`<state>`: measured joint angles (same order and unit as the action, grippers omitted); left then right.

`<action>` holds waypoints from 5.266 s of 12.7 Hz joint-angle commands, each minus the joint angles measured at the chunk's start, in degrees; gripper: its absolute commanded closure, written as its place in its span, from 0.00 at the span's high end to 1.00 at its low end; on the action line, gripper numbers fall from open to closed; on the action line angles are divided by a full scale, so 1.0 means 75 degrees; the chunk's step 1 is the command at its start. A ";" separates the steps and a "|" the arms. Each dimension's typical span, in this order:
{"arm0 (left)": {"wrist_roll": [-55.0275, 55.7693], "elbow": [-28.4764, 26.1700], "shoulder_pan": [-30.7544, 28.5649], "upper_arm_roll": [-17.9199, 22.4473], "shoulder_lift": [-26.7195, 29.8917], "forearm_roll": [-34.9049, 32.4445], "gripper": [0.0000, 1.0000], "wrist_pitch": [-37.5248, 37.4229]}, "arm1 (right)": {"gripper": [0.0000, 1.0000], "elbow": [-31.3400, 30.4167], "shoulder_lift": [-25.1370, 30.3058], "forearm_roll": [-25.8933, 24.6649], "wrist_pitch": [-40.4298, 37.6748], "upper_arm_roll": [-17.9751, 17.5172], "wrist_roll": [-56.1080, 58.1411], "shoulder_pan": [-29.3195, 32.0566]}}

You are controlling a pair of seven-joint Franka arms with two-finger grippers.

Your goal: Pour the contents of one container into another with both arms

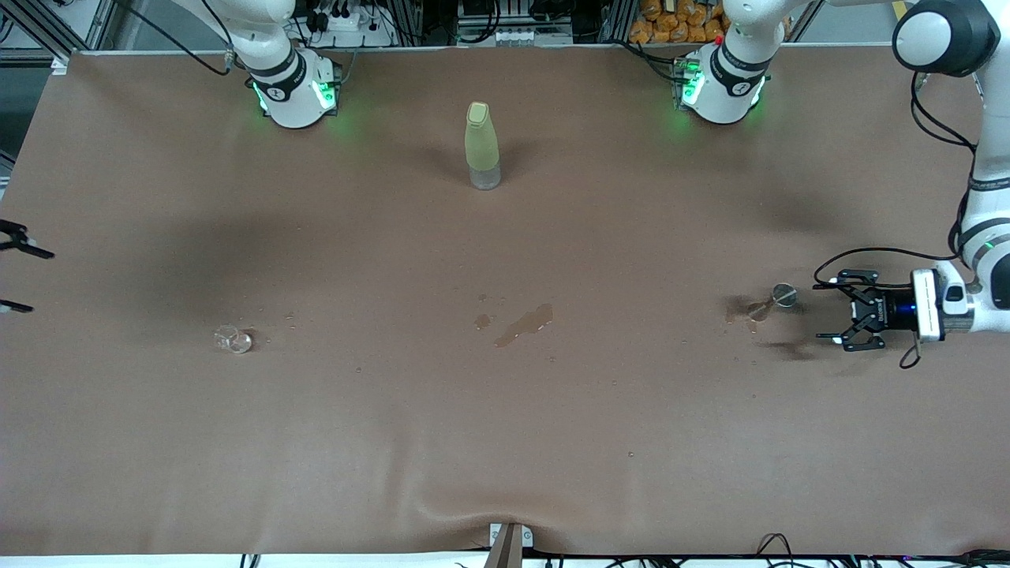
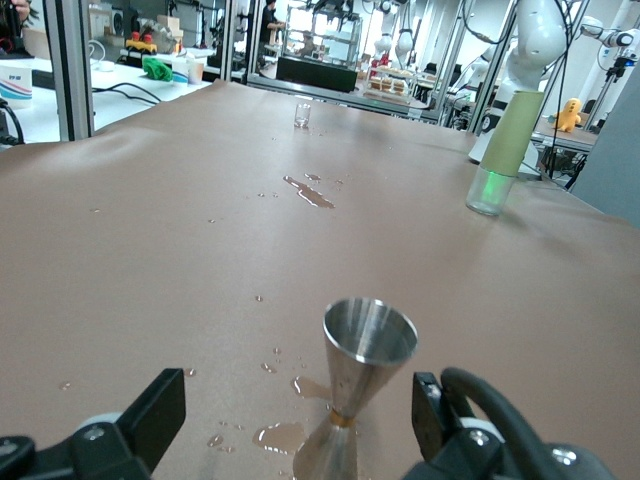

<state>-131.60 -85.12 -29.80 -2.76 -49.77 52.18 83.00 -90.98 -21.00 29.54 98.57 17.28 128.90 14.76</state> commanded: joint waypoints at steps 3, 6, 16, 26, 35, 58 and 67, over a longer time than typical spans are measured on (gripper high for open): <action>-0.0512 0.0169 -0.0046 0.0005 -0.0570 0.0320 1.00 -0.0145 | 1.00 0.0084 -0.0972 0.1613 -0.0123 0.0133 0.1337 0.0059; -0.0792 0.0158 -0.0046 0.0005 -0.0898 0.0659 1.00 -0.0144 | 1.00 0.0072 -0.1686 0.2633 -0.0496 0.0145 0.2170 0.0141; -0.0969 0.0017 0.0024 -0.0111 -0.1133 0.0917 0.92 -0.0215 | 1.00 0.0107 -0.3598 0.5119 -0.1329 0.0145 0.4748 0.0528; -0.1004 -0.0089 0.0001 -0.0171 -0.1203 0.1047 0.25 -0.0332 | 1.00 0.0189 -0.4676 0.6022 -0.2454 0.0110 0.5816 0.0833; -0.0596 0.0017 -0.0046 -0.0182 -0.0970 0.1070 0.00 -0.0414 | 1.00 0.0189 -0.5462 0.7077 -0.2748 0.0063 0.6555 0.0927; 0.0039 0.0415 0.6022 -0.0932 -0.0781 0.6518 0.00 0.4834 | 0.51 0.0166 -0.5615 0.7757 -0.1717 -0.1027 0.6638 0.0294; -0.0020 0.0392 0.6645 -0.0932 -0.0735 0.6777 0.00 0.5164 | 0.00 0.0166 -0.5346 0.7652 -0.1857 -0.1121 0.5597 0.0060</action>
<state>-131.08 -81.93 19.07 -10.24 -55.95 101.36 120.85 -88.91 -61.27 85.63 85.14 9.00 160.50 16.27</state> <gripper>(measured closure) 0.793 0.828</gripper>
